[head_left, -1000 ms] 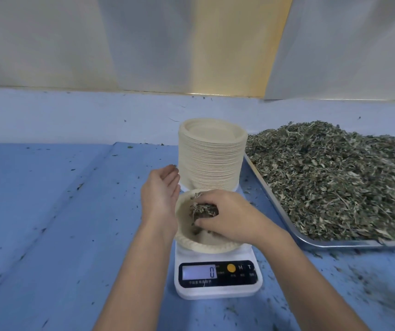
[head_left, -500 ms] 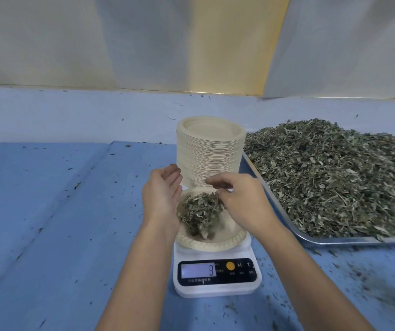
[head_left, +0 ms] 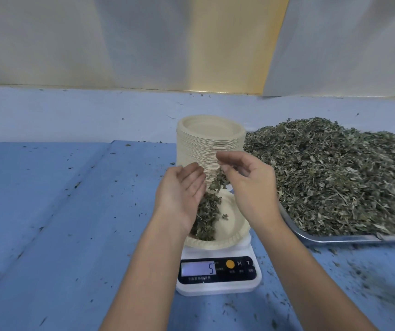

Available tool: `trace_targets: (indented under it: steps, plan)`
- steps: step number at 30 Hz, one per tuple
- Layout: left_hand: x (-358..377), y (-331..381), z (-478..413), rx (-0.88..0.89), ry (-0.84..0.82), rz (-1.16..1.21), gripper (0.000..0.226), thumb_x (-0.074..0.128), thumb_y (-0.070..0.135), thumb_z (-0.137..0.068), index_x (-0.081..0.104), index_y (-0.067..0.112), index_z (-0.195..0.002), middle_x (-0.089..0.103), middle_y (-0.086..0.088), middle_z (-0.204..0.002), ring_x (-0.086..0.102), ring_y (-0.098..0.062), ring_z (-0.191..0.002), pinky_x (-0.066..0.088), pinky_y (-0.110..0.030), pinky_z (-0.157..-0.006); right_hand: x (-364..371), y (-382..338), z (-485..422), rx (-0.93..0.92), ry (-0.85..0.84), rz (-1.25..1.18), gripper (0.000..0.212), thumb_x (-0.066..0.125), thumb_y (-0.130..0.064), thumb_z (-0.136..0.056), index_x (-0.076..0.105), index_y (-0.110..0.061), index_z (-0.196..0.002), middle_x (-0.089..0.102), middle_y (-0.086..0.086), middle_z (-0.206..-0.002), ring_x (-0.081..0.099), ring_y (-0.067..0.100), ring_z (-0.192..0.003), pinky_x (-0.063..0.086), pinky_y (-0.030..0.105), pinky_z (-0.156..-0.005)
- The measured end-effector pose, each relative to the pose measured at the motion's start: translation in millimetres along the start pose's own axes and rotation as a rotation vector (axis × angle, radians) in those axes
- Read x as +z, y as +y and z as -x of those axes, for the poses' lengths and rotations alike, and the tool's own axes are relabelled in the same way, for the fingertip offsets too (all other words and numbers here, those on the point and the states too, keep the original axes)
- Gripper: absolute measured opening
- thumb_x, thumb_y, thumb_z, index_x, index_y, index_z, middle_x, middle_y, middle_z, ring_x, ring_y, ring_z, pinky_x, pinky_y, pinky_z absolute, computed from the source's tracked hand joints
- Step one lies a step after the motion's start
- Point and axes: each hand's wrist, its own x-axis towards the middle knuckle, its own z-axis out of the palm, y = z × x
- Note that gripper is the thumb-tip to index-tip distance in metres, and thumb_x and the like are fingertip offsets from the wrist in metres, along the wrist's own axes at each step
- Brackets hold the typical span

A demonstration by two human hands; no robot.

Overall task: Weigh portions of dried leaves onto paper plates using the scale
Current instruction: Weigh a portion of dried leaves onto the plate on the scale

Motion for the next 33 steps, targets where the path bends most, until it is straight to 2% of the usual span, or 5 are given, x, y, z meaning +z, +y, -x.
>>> trace_targets:
  steps: [8,14,18,24,33]
  plan:
    - [12,-7,9,-0.176,-0.079,0.148,0.026,0.04,0.024,-0.1,0.057,0.005,-0.103,0.058,-0.01,-0.084,0.061,-0.015,-0.054,0.051,-0.02,-0.043,16,0,11,-0.112,-0.078,0.141,0.039,0.06,0.008,-0.083,0.068,-0.02,-0.108,0.06,-0.012,-0.116,0.055,-0.002,-0.11,0.045,0.015,-0.093]
    - [10,-7,6,-0.161,-0.066,0.252,0.016,0.042,0.004,-0.096,0.054,-0.001,-0.105,0.056,-0.019,-0.099,0.056,-0.026,-0.091,0.048,-0.035,-0.097,13,5,11,-0.144,-0.108,0.321,0.032,0.068,-0.003,-0.084,0.066,-0.014,-0.114,0.058,-0.005,-0.121,0.061,0.009,-0.104,0.048,0.015,-0.09]
    - [8,-8,4,-0.043,-0.055,0.065,0.015,0.046,0.003,-0.094,0.06,-0.001,-0.092,0.065,-0.013,-0.089,0.063,-0.022,-0.085,0.053,-0.034,-0.087,9,3,6,-0.023,-0.041,0.128,0.021,0.066,-0.007,-0.087,0.069,-0.015,-0.106,0.068,-0.004,-0.105,0.062,-0.001,-0.095,0.048,0.01,-0.081]
    - [8,-13,4,0.151,0.009,-0.466,0.021,0.05,0.024,-0.094,0.065,0.016,-0.107,0.066,0.004,-0.108,0.058,-0.011,-0.106,0.044,-0.031,-0.097,-2,11,-2,0.1,-0.009,0.065,0.018,0.057,-0.01,-0.093,0.069,-0.019,-0.103,0.07,-0.009,-0.1,0.064,0.004,-0.097,0.051,0.033,-0.094]
    - [8,-14,4,0.252,-0.065,-0.324,0.025,0.043,0.02,-0.096,0.062,0.015,-0.113,0.061,0.0,-0.124,0.053,-0.008,-0.119,0.036,-0.024,-0.104,-1,24,0,0.167,-0.136,0.06,0.031,0.053,0.001,-0.092,0.066,-0.027,-0.096,0.069,-0.013,-0.098,0.064,0.002,-0.096,0.052,0.031,-0.093]
